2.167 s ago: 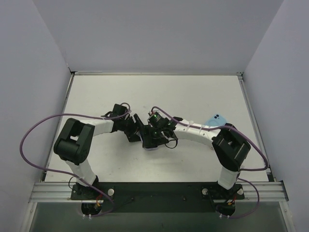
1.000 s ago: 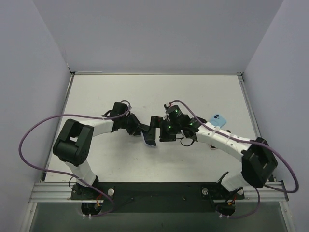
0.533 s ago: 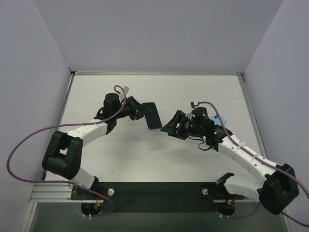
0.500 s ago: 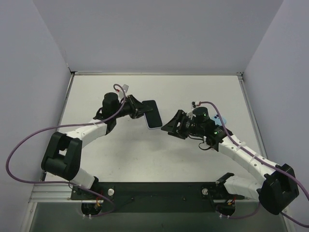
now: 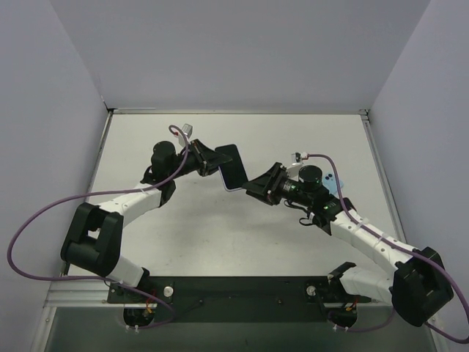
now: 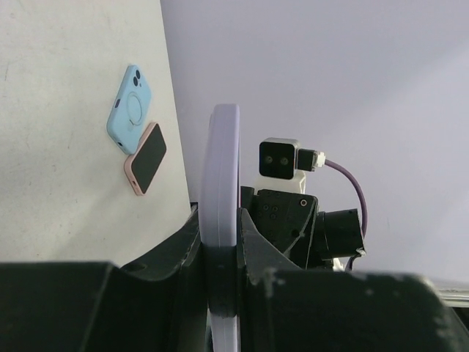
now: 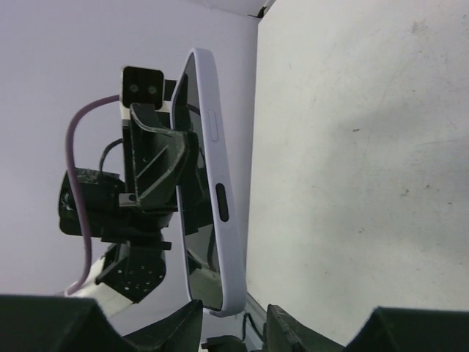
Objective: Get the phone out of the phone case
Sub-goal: Pick up the phone at the center of the board.
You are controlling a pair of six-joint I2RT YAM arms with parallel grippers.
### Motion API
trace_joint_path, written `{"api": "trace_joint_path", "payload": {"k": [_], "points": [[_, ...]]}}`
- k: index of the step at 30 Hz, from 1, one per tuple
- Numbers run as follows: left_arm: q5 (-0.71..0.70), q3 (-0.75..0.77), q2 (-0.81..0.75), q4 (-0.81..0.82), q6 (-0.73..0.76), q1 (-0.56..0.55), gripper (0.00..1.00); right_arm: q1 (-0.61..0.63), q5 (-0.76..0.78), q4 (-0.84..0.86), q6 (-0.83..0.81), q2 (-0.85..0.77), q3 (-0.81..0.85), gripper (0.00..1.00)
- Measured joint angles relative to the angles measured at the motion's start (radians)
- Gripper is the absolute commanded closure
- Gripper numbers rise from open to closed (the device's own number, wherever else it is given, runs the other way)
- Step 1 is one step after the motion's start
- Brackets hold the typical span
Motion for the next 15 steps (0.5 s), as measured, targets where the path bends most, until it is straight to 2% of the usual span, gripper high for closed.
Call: {"api": "trace_joint_path", "payload": {"k": [5,11,13,15], "points": [[0.004,-0.023,0.000,0.039,-0.030,0.000,1.00,-0.010,-0.008,0.113,0.069,0.001,-0.023,0.67],[0.003,-0.029,-0.004,0.089,-0.073,0.006,1.00,-0.014,-0.014,0.201,0.129,0.026,-0.036,0.89],[0.003,-0.029,-0.007,0.101,-0.078,0.007,1.00,-0.015,-0.023,0.254,0.161,0.048,-0.046,1.00],[-0.002,-0.029,-0.008,0.103,-0.089,0.015,1.00,-0.018,-0.031,0.325,0.200,0.072,-0.060,1.00]]}}
